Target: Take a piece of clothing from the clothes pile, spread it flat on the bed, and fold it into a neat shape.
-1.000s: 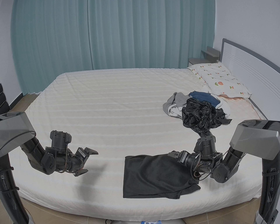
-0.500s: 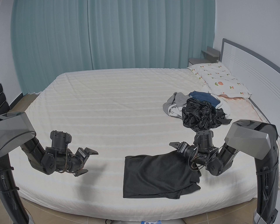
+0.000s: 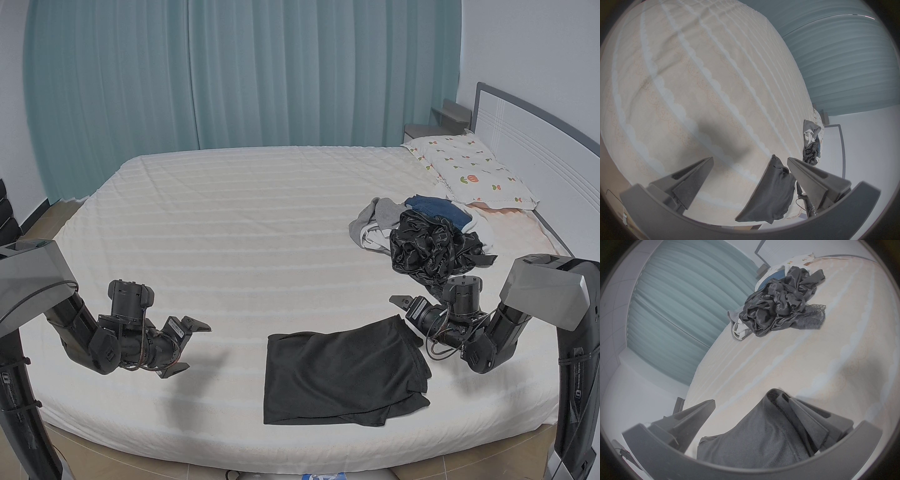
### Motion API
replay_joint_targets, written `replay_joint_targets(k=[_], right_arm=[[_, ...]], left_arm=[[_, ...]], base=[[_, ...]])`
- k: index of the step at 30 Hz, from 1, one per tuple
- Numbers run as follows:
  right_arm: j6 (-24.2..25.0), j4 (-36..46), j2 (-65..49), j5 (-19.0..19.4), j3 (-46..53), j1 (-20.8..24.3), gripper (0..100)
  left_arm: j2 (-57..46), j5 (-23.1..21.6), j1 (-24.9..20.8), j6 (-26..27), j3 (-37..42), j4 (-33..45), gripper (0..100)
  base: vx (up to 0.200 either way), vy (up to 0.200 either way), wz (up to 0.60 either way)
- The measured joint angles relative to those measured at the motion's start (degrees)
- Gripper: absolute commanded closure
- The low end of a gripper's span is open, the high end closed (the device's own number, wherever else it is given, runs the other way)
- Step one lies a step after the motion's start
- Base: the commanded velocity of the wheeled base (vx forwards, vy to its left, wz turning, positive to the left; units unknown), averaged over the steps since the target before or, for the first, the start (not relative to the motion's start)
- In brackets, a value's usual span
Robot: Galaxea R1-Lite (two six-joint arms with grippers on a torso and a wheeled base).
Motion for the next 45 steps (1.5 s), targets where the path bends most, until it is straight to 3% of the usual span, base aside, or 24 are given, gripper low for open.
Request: replay_joint_targets(k=[5, 6, 13, 34, 35, 45], right_arm=[[-3.08, -0.22, 2.26, 0.66, -1.77, -0.34, 0], [-3.61, -0.22, 2.89, 0.77, -2.38, -0.34, 100], [-4.8, 0.41, 5.81, 2.65, -4.25, -0.3, 100], [-4.49, -1.34, 3.79, 2.32, 0.52, -2.71, 100], [-4.46, -1.38, 3.79, 2.33, 0.62, -2.76, 0], [-4.86, -2.61, -1.13, 2.88, 6.94, -2.77, 0]], left_arm=[[0.06, -0.02, -0.02, 0.0, -0.05, -0.02, 0], [0.06, 0.0, -0.02, 0.0, -0.05, 0.0, 0], [0.06, -0.02, 0.0, 0.02, -0.06, 0.0, 0], [0.06, 0.1, -0.09, 0.02, 0.09, -0.06, 0], [0.06, 0.07, -0.09, 0.02, 0.11, -0.04, 0], [0.15, 0.4, -0.27, 0.51, 0.2, -0.06, 0]], base=[[0.0, 0.0, 0.0], [0.0, 0.0, 0.0], [0.0, 0.0, 0.0], [0.0, 0.0, 0.0], [0.0, 0.0, 0.0], [-0.06, 0.0, 0.0]])
